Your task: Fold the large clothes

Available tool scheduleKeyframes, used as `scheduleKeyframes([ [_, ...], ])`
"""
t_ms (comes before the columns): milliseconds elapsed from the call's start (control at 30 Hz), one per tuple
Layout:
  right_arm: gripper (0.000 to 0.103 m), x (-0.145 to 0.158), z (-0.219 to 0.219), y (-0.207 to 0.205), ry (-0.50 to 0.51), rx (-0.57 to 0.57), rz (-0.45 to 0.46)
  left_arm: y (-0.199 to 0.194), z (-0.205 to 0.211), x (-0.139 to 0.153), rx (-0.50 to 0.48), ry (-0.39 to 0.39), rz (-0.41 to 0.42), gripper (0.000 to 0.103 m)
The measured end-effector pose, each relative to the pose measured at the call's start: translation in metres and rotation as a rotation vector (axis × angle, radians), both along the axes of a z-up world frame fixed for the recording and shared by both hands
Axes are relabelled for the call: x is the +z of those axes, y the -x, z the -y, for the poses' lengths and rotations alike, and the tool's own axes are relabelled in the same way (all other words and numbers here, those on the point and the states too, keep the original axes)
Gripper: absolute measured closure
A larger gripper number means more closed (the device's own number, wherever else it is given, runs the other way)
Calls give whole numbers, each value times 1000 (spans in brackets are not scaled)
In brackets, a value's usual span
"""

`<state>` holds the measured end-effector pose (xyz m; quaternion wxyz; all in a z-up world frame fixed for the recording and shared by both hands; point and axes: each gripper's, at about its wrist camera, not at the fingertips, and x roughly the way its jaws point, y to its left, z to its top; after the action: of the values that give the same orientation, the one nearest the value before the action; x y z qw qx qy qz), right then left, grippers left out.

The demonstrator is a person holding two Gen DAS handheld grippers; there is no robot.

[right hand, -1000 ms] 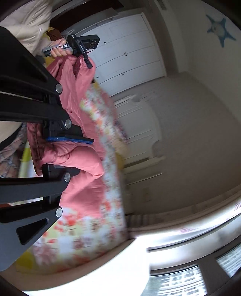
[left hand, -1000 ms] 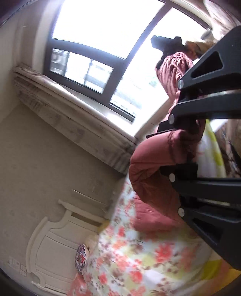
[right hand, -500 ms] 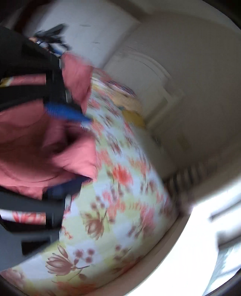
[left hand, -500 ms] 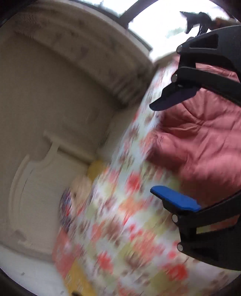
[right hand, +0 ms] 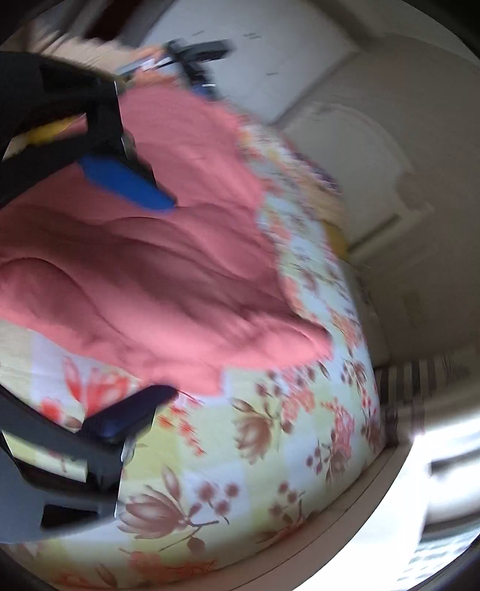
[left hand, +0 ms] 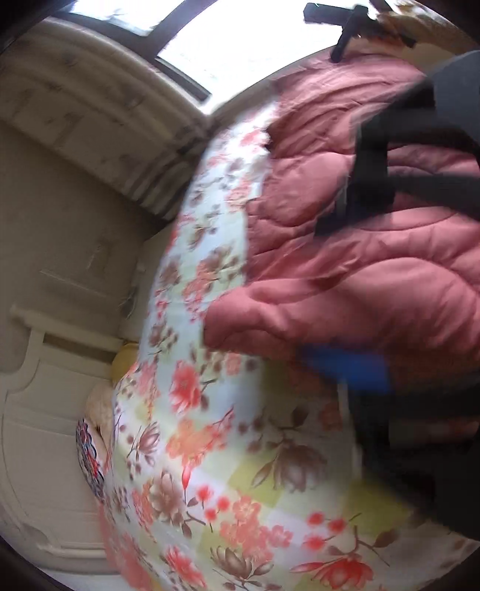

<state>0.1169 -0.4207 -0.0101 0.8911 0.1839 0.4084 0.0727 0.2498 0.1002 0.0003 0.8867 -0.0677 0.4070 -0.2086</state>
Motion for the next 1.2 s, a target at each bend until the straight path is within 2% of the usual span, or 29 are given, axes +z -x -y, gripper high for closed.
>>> scheduleKeyframes([
  [33,76,-1,-8,7,23,15,5,11,1,3,-6,-6,26,93],
  [67,85,5,-17,20,45,18,43,22,1,9,-22,15,61,95],
  [100,88,12,-25,33,86,14,88,35,-1,18,-39,28,107,95],
  [167,89,36,-39,61,148,12,165,52,-2,37,-42,16,179,95],
  [233,90,59,-40,73,166,-8,208,57,-2,55,-37,34,220,95],
  [333,90,81,-37,54,209,-48,230,43,6,71,4,29,272,95],
  [400,90,81,-32,35,216,-80,213,24,17,66,37,-21,269,95],
  [467,90,62,-24,-1,227,-125,140,-6,25,38,75,-70,196,94],
  [533,90,17,-10,-35,189,-172,6,-30,30,0,115,-134,108,91],
  [567,89,-2,-9,-42,192,-184,-34,-40,31,-25,132,-163,55,84],
  [600,89,-24,-7,-48,176,-187,-55,-43,28,-39,139,-152,29,83],
  [667,89,-34,-3,-39,117,-211,17,-43,17,-38,155,-83,24,79],
  [700,86,-32,-1,-34,105,-219,34,-42,14,-32,161,-81,34,61],
  [733,82,-29,0,-31,108,-221,34,-40,13,-25,167,-100,51,50],
  [767,61,-23,0,-28,120,-223,20,-37,12,-18,183,-122,75,30],
  [800,31,-12,0,-25,151,-245,-5,-30,10,-7,209,-140,125,25],
  [833,23,-2,-1,-23,168,-261,-5,-22,9,6,228,-144,184,23],
  [900,17,34,-10,-6,198,-253,106,2,15,39,243,-135,307,9],
  [967,16,77,-35,2,260,-220,223,21,33,67,220,-114,396,5],
  [1033,16,101,-59,3,283,-165,285,36,70,86,155,-160,451,2],
  [1133,14,114,-114,-15,365,-63,318,40,127,81,93,-322,489,2],
  [1200,11,99,-146,-40,437,5,272,33,152,62,59,-386,448,2],
])
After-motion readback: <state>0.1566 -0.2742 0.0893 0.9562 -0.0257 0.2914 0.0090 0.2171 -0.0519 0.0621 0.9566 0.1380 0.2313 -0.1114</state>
